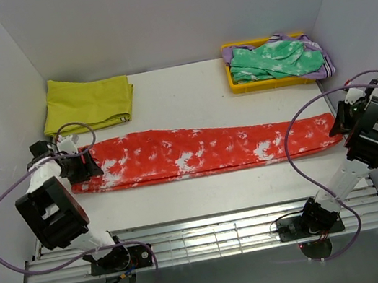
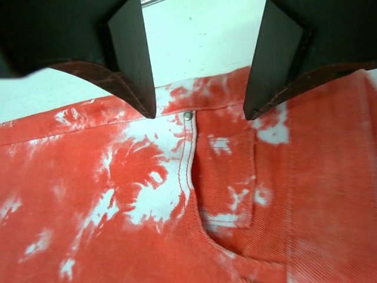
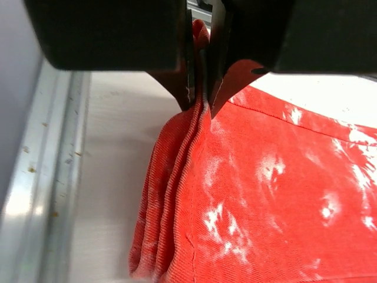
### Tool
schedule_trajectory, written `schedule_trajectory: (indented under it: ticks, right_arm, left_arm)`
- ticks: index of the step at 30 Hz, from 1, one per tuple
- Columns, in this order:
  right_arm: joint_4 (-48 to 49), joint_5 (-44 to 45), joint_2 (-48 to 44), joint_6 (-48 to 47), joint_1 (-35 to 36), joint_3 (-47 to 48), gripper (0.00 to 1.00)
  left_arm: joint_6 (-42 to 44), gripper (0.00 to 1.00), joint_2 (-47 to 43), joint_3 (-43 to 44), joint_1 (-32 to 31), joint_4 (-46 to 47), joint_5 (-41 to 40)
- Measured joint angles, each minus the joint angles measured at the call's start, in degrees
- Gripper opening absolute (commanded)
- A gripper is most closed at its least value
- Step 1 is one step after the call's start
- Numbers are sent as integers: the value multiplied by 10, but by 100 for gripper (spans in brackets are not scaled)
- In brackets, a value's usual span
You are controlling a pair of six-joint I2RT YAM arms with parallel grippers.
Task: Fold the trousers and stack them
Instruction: Fold the trousers
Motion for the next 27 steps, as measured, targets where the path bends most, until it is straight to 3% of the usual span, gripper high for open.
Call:
schedule_trajectory:
  ticks: [8, 14, 17, 22, 27]
  right_arm:
    - [-32, 2, -57, -41, -39, 56, 8]
    - [-38, -83, -111, -32, -1, 43, 8]
    - [-14, -122, -157, -6, 78, 15, 8]
    - [81, -162, -225, 73, 268, -37, 8]
    - [182, -168, -238, 179, 381, -81, 8]
  left_arm:
    - [32, 83, -131, -4, 0, 11, 9]
    - [27, 81, -81, -3, 0, 25, -40]
    - [18, 76, -33, -3, 0, 27, -58]
    - [2, 60, 5, -11, 0, 41, -61]
    - [-1, 57, 37, -11, 0, 54, -61]
